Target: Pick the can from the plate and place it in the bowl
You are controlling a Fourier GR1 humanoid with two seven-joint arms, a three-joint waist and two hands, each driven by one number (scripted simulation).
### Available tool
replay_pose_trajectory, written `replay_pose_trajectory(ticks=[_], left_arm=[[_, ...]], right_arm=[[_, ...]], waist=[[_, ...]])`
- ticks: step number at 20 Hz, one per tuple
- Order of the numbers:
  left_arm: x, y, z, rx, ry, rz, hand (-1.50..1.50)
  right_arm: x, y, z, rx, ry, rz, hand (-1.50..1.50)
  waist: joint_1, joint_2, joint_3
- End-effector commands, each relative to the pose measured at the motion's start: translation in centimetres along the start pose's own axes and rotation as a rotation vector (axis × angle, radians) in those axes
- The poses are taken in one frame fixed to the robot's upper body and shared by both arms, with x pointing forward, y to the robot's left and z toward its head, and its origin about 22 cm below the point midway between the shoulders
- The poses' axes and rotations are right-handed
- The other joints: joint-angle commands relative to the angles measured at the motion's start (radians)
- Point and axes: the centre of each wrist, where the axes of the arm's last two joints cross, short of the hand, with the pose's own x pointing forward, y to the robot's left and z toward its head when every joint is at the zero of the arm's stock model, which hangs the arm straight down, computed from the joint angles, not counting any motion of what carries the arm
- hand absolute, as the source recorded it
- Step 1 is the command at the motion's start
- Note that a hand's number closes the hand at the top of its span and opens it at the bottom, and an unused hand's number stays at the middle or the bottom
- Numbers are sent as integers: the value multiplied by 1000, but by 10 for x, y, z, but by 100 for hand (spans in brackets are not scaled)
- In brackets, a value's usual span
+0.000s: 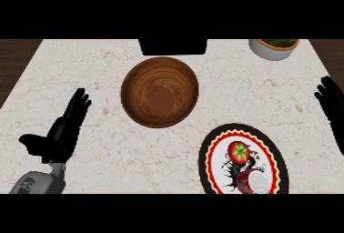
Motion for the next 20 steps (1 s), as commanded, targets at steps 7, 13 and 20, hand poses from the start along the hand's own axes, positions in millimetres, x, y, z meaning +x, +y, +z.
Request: replay_pose_trajectory(ticks=[7,13,20], left_arm=[[56,38,-29,123,-164,-78,0],[64,55,-29,190,-150,-68,0],[78,71,-30,221,-152,-78,0]], right_arm=[[52,68,1,136,-344,325,-150],[40,175,80,-114,-478,102,-150],[42,168,125,-136,-365,435,-150]], waist=[[21,-20,-58],[-24,-8,-35],[-41,-4,-38]])
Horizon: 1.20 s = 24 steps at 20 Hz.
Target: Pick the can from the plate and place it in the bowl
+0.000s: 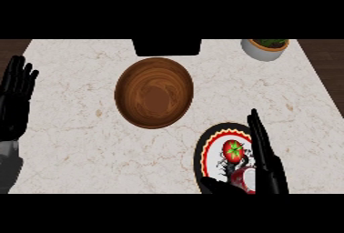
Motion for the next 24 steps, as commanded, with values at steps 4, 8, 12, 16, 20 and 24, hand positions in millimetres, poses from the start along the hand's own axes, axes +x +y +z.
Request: replay_pose_trajectory(ticks=[4,8,12,16,20,24], left_arm=[[1,18,0,33,-5,-10,0],[0,12,3,19,5,-8,0],[12,3,-3,-8,-23,3,0],[3,-2,-2,-21,-15,13,0],[8,-11,-3,-22,-20,34,0],[-3,-2,-5,-31,-8,0,0]], right_arm=[[33,-46,25,33,150,286,-150],[48,-63,42,214,315,443,-150],[74,-72,54,391,442,527,-150],[96,-77,52,498,504,621,-150],[117,-79,53,532,553,614,-150],[111,-81,40,518,562,636,-150]], waist=[[-28,2,-4],[-15,7,-4],[13,13,-1],[28,19,1],[29,16,4],[27,19,5]])
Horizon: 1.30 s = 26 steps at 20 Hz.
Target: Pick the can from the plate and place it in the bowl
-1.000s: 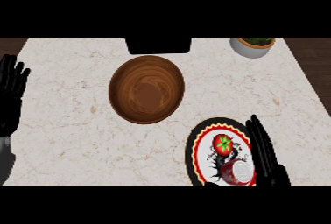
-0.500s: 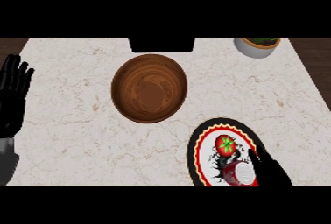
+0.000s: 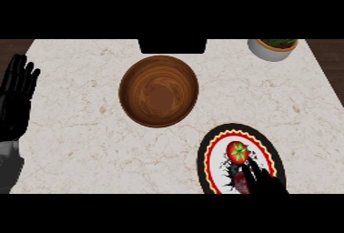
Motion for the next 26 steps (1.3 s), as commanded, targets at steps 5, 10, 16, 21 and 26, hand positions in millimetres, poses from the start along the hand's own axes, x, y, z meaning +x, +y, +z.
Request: replay_pose_trajectory(ticks=[5,10,16,21,26], left_arm=[[-4,-24,4,-5,-5,5,0],[3,-8,-8,5,-4,2,0],[10,4,13,-6,-15,-9,0],[-4,-12,7,8,-4,5,0],[-9,-15,-2,-8,3,1,0]], right_arm=[[1,-28,12,38,78,-26,-150],[-2,-28,-5,76,106,-33,-150],[-20,-12,-18,91,156,-34,-150],[-39,15,-43,78,151,-31,-150],[-32,9,-36,64,71,-71,-150]], waist=[[0,0,3],[1,1,3],[5,-1,4],[0,-1,4],[-3,0,4]])
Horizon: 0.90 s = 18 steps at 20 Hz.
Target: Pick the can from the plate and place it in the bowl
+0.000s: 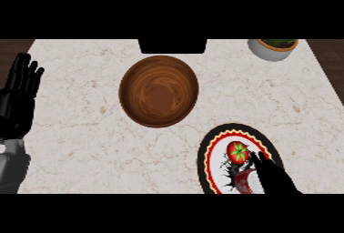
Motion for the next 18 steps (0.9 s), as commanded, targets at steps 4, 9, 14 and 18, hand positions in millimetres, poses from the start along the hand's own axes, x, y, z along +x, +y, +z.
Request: replay_pose_trajectory(ticks=[4,9,14,18], left_arm=[[13,22,5,-1,-10,-9,0],[-9,-5,3,10,-7,-9,0],[15,14,7,-16,11,-10,0],[0,1,6,13,-19,-17,0]], right_arm=[[15,2,-13,9,-26,-6,-150],[5,17,-23,21,4,22,-150],[-12,37,-38,22,-1,22,-150],[-22,22,-35,40,15,24,-150]], waist=[[6,0,0],[1,0,0],[5,-1,0],[1,0,0]])
